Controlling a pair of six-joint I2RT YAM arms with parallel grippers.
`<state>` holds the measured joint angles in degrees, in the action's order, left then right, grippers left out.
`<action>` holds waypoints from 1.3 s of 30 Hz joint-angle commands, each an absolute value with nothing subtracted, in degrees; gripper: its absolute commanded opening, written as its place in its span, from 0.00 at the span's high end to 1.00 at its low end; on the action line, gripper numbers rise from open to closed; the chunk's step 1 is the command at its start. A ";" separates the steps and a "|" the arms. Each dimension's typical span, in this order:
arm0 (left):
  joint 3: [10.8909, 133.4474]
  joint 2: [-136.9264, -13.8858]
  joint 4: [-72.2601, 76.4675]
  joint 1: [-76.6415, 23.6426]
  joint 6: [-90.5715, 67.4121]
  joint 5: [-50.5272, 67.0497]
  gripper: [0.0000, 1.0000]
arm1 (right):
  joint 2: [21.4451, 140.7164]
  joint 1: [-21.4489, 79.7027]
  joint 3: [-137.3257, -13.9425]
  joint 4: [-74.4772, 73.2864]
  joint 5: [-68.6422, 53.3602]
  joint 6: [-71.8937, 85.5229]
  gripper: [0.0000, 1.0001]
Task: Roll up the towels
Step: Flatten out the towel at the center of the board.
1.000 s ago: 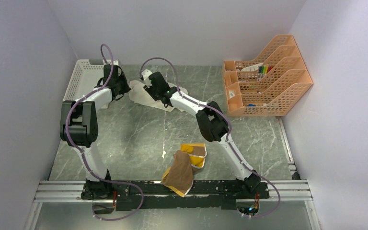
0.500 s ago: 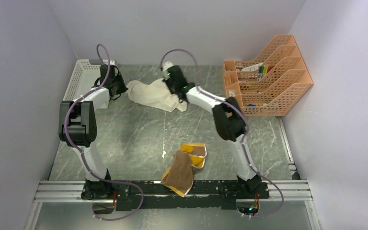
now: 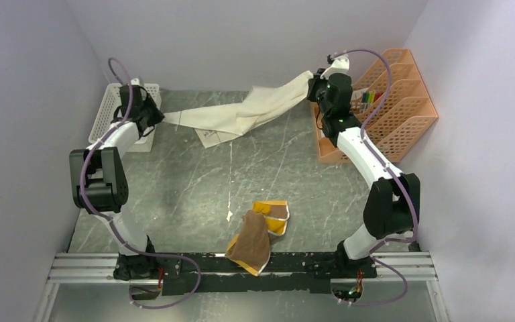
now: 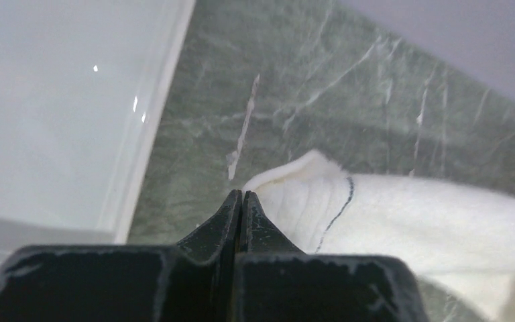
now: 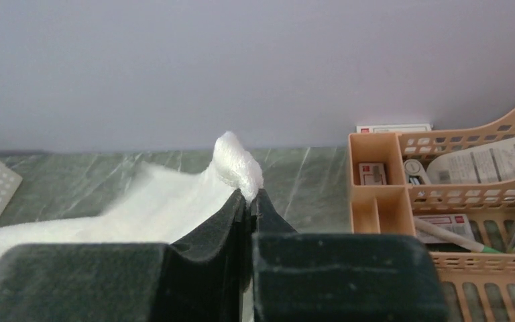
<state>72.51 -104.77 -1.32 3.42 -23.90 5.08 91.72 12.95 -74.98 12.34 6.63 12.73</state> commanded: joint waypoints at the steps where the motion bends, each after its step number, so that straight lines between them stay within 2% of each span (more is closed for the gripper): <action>1: 75.93 -100.32 0.81 5.99 -27.00 9.25 0.93 | 90.22 13.57 -72.82 12.45 9.20 13.28 1.00; 9: 76.95 -97.94 1.61 7.94 -30.86 20.87 0.93 | 84.30 13.53 -64.54 11.00 10.16 19.13 1.00; 12: 74.79 -99.00 2.57 7.73 -31.98 24.96 0.93 | 79.15 14.25 -51.15 14.29 12.51 26.94 1.00; 14: 71.86 -99.17 4.15 7.61 -32.77 25.16 0.93 | 74.71 16.70 -41.75 17.83 15.45 29.84 0.97; 17: 70.33 -100.54 4.06 7.53 -32.38 25.87 0.93 | 69.99 24.47 -33.35 17.50 23.13 28.08 0.83; 21: 72.45 -102.96 2.64 6.98 -31.62 26.96 0.93 | 69.13 33.68 -31.69 9.75 28.42 26.64 0.44; 24: 73.53 -104.27 2.11 6.34 -31.09 27.05 0.93 | 65.98 36.21 -30.66 8.94 33.79 25.62 0.31; 28: 74.30 -105.22 1.26 5.90 -30.30 26.41 0.93 | 63.44 36.20 -29.80 20.88 34.68 18.99 0.20; 30: 74.50 -105.37 1.02 5.70 -30.08 26.27 0.93 | 69.20 34.63 -34.09 25.40 30.11 14.40 0.18; 34: 75.42 -105.10 -1.00 5.09 -28.74 25.21 0.93 | 91.39 28.78 -58.80 9.73 14.68 10.82 0.23; 39: 75.85 -104.06 -3.23 3.85 -26.24 22.28 0.93 | 110.50 26.36 -83.14 -3.23 2.05 6.87 0.23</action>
<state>73.60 -105.12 -0.73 5.08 -29.02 24.21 100.01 27.90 -69.76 9.52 14.50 12.43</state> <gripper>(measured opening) 0.075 0.776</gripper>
